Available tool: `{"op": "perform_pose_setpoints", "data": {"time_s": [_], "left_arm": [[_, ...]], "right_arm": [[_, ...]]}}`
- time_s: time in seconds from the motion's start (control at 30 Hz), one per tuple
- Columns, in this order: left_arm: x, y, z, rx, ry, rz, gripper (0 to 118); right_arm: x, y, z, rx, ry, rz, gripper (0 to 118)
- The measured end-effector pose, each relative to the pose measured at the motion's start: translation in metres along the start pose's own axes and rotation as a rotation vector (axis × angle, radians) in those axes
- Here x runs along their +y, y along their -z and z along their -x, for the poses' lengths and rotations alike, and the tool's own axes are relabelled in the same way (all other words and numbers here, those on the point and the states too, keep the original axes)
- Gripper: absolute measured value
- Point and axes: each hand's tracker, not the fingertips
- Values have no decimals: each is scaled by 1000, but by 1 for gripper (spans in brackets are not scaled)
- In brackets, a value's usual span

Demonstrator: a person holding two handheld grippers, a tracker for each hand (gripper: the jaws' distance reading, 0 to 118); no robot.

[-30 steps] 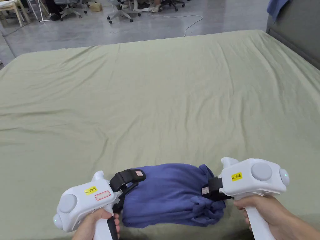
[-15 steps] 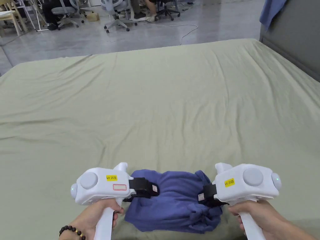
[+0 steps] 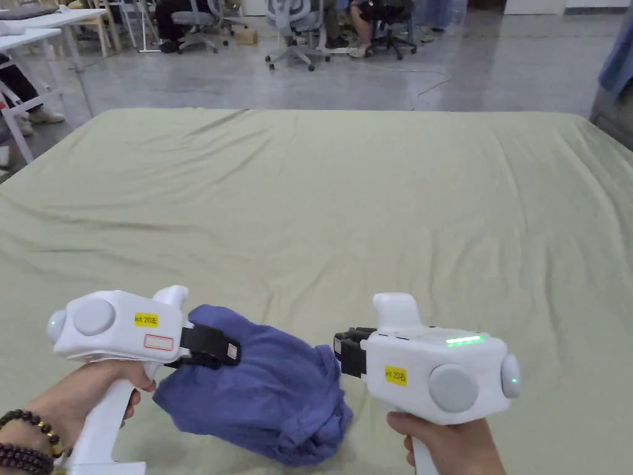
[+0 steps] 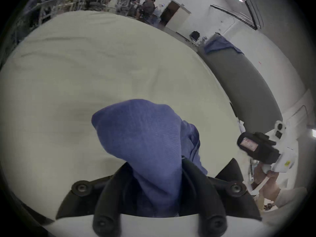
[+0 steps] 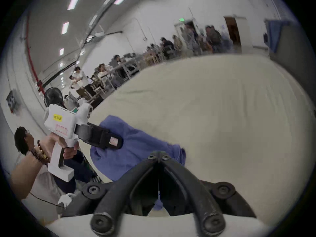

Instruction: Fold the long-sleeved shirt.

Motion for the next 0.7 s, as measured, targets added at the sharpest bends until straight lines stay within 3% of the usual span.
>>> {"op": "perform_pose_setpoints", "data": {"time_s": [0.17,0.33,0.37,0.43,0.47,0.53,0.57,0.7], "left_arm": [[6,-66,98,128,-55,-37,21],[2,-111,169,226,-182,-126,21],[0,-116,179,213,-215,-137,31],[-1,-119,191,219,-218,-148,37],[-2,-119,191,262,-205,-167,53],[-3,-118,192,306,-153,-187,107],[-5,-120,189,309,-144,-218,118],[-6,-128,172,342,-142,-298,118]], "right_arm": [[15,79,94,44,-143,-94,0],[14,144,165,117,-247,-109,0],[14,155,174,132,-268,-99,0],[13,170,188,140,-286,-85,0],[13,175,191,155,-290,-72,0],[13,180,190,176,-276,-54,0],[13,178,188,181,-265,-55,0],[16,160,173,175,-263,-65,0]]}}
